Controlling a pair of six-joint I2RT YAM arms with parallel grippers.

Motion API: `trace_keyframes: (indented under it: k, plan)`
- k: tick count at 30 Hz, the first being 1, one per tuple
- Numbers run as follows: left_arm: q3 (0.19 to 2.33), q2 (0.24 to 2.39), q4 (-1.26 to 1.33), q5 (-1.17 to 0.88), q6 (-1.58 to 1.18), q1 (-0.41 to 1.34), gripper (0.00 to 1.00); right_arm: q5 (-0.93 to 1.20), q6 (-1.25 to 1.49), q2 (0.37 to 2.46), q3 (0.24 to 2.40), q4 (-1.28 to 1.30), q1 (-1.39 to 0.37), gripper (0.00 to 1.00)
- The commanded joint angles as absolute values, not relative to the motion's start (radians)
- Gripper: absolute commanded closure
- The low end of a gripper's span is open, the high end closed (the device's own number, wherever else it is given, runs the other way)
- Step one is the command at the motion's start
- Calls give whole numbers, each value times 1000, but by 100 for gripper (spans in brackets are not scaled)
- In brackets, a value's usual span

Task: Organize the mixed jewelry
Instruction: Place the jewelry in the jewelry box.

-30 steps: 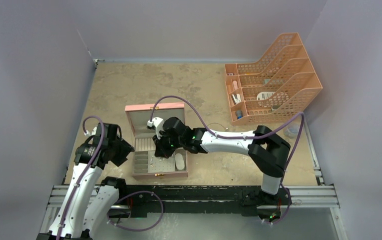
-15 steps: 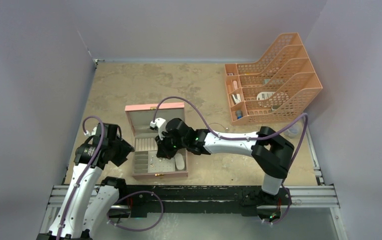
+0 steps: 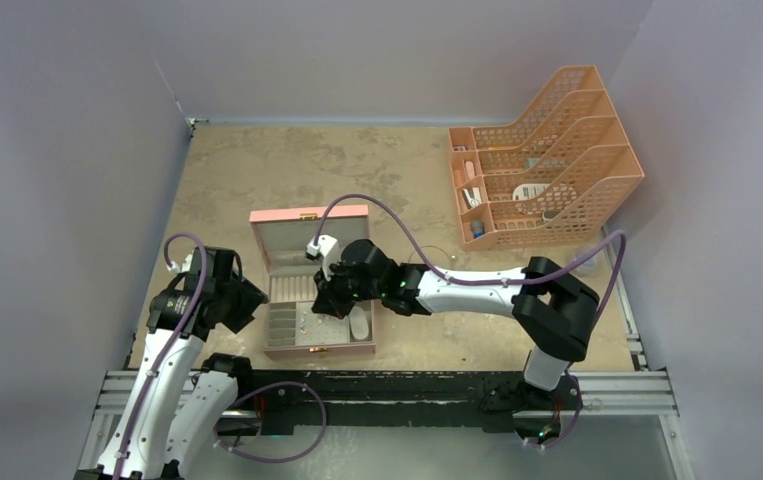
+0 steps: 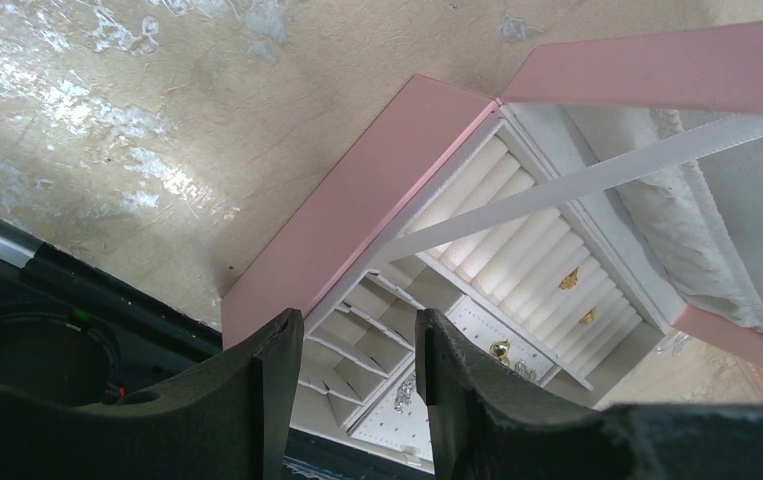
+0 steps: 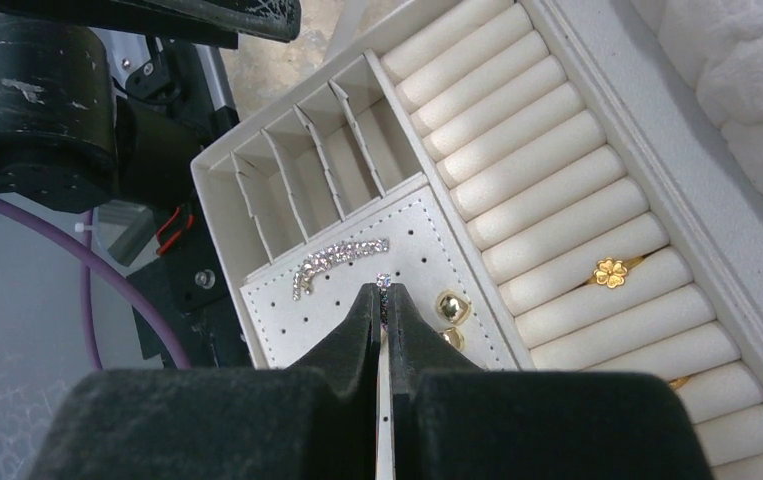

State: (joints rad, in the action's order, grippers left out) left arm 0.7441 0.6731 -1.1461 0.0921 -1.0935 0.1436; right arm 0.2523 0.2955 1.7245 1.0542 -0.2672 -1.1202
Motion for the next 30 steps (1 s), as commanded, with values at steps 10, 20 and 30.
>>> trace_keyframes:
  k: [10, 20, 30]
  plan:
    - [769, 670, -1131, 102, -1111, 141, 55, 301, 273, 1740, 1099, -298, -1126, 100]
    - [769, 669, -1132, 102, -1111, 141, 55, 304, 273, 1755, 1109, -291, -1126, 100]
    - [769, 671, -1130, 103, -1111, 141, 55, 289, 276, 1764, 1112, -307, -1125, 100]
